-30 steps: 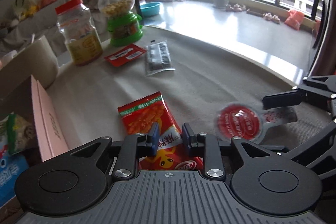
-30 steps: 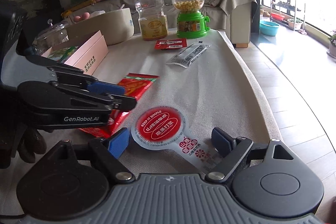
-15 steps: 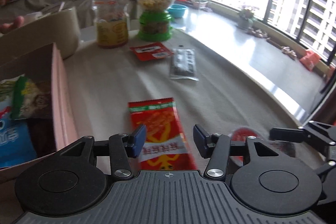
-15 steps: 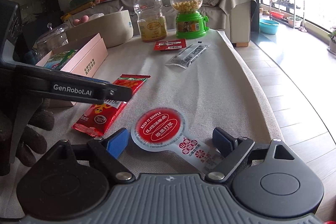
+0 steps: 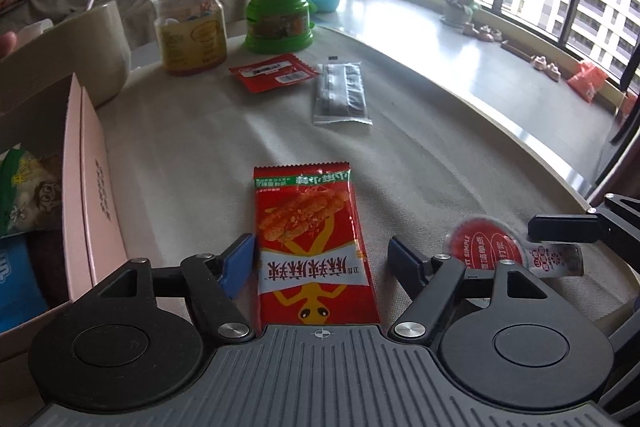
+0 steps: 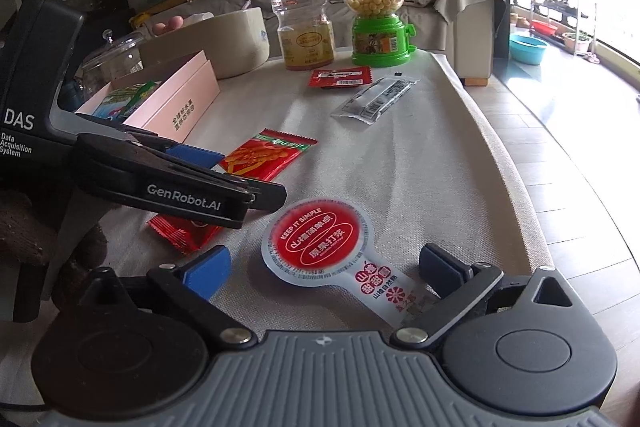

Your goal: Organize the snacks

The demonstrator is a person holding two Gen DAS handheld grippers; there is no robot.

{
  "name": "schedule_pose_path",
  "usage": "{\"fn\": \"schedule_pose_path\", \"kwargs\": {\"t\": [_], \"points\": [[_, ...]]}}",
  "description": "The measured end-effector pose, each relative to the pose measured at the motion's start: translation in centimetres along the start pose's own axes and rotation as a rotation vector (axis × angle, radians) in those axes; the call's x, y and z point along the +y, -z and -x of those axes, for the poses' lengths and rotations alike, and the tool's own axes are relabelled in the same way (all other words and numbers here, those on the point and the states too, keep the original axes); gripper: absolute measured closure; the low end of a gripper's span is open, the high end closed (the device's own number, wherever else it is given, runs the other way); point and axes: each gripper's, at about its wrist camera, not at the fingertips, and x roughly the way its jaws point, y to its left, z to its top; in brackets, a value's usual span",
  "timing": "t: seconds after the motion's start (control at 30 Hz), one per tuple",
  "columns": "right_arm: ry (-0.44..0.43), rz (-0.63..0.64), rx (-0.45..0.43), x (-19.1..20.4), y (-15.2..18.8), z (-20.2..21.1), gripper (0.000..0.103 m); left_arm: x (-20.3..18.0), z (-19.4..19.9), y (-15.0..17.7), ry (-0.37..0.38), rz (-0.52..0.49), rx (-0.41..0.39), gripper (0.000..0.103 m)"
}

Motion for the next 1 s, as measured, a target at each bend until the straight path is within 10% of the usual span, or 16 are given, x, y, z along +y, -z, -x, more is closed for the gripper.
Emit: {"fn": "schedule_pose_path", "kwargs": {"t": [0.13, 0.3, 0.5, 0.63, 0.8, 1.0], "points": [[-0.024, 0.019, 0.032, -0.2, -0.4, -0.1, 0.000, 0.8, 1.8, 1.6, 0.004, 0.032, -0.022, 0.049], [0.025, 0.109, 0.090, 1.4, -0.1, 0.2, 0.000, 2.0, 5.5, 4.9, 0.082, 0.129, -0.026, 0.052], [-0.224, 0.049, 0.137, 2.4, -2.9, 1.5, 0.008, 4.9, 9.6, 8.8, 0.110, 0.274, -0.040, 0.052], [-0.082, 0.034, 0.036, 2.4, -9.7, -1.3, 0.008, 7.0, 11.3, 10.3, 0.072, 0.346, -0.061, 0.052], [0.034, -0.084, 0.134, 0.3, -17.6, -12.3, 0.008, 9.0, 13.6, 11.7, 0.036, 0.420, -0.106, 0.052], [0.218, 0.027, 0.199, 1.2, -19.3, -20.0, 0.031, 10.3, 15.5, 13.5, -0.002, 0.486, -0.127, 0.052]]}}
